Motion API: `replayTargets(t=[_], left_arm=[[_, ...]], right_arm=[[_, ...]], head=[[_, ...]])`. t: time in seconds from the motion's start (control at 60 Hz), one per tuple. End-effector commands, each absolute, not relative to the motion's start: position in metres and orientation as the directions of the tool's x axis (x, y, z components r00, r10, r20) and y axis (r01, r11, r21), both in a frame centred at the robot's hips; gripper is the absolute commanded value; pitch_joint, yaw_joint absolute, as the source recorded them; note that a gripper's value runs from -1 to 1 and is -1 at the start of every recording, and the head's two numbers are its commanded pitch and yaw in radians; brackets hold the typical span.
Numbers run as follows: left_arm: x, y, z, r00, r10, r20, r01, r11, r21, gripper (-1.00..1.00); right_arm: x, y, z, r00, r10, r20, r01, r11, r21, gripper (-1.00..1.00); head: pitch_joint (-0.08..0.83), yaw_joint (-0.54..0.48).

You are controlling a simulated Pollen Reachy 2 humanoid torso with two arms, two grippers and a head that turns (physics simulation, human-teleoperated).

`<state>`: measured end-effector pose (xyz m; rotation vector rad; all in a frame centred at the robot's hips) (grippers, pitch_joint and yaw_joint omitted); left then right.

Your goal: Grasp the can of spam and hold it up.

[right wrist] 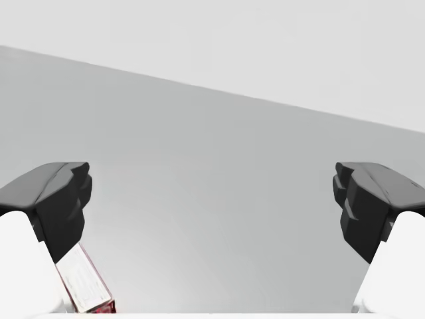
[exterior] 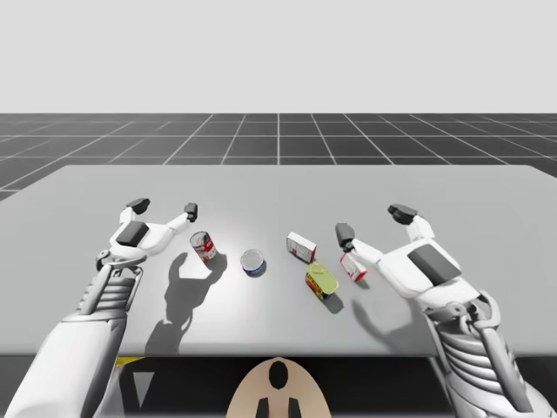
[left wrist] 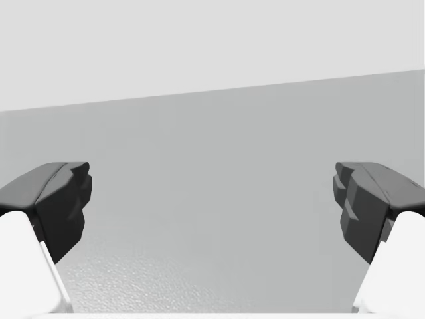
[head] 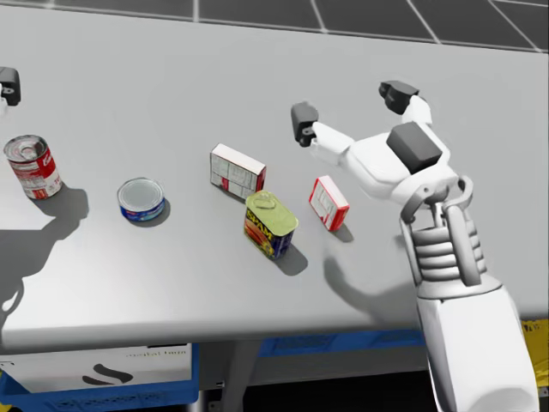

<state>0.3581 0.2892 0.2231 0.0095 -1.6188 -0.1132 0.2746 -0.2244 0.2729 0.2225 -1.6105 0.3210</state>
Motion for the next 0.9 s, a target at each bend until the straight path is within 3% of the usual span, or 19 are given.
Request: replayTargets(t=[0.017, 0.183, 0.367, 0.6, 0.9], left_arm=[[0.358, 0.29, 0.223, -0.052, -0.075, 0.996, 0.061, 0.995, 0.078, -1.0], [0.358, 0.289, 0.223, -0.051, -0.077, 0.996, 0.063, 0.995, 0.08, -1.0], [0.357, 0.288, 0.222, -0.049, -0.082, 0.995, 0.064, 0.994, 0.085, -1.0], [0.357, 0.287, 0.221, -0.048, -0.09, 0.995, 0.062, 0.994, 0.093, -1.0], [0.357, 0.286, 0.221, -0.052, -0.092, 0.994, 0.06, 0.994, 0.095, -1.0]], right_arm=[[0.228, -0.208, 0.277, -0.028, 0.03, 0.999, -0.443, 0.896, -0.039, -1.0], [0.19, -0.197, 0.259, -0.003, 0.003, 1.0, -0.533, 0.846, -0.004, -1.0], [0.177, -0.19, 0.231, 0.017, 0.012, 1.0, -0.592, 0.806, 0.001, -1.0], [0.187, -0.18, 0.201, 0.091, 0.01, 0.996, -0.601, 0.798, 0.047, -1.0], [0.214, -0.175, 0.175, 0.146, 0.04, 0.988, -0.571, 0.82, 0.051, -1.0]], head=[[0.72, -0.2], [0.72, -0.2], [0.729, -0.2], [0.739, -0.19], [0.747, -0.18]])
